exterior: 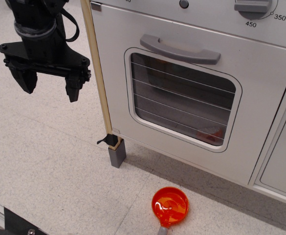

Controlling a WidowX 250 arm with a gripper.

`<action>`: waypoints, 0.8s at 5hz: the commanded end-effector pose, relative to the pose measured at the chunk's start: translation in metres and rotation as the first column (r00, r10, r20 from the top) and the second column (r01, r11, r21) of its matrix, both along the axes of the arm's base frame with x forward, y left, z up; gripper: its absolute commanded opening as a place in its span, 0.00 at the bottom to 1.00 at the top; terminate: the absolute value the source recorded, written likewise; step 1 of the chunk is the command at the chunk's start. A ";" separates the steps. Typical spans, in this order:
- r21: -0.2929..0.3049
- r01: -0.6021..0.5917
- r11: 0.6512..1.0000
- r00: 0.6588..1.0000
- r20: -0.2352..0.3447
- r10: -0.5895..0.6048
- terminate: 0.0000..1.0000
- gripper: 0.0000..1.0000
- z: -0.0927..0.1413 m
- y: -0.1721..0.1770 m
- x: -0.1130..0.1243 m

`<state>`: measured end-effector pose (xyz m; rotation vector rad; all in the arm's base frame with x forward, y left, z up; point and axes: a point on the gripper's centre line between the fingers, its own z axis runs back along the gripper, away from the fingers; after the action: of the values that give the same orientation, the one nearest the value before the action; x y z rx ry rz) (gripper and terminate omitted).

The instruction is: Open oven

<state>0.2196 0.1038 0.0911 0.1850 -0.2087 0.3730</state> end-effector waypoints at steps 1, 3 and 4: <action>0.000 0.000 1.000 1.000 0.000 0.000 0.00 1.00 0.000 0.000 0.000; -0.177 -0.439 0.881 0.883 0.096 0.459 0.00 1.00 0.016 -0.021 0.061; -0.252 -0.631 0.734 0.738 0.099 0.668 0.00 1.00 0.020 -0.020 0.098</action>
<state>0.3107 0.0734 0.0963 0.0169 -0.2379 1.1360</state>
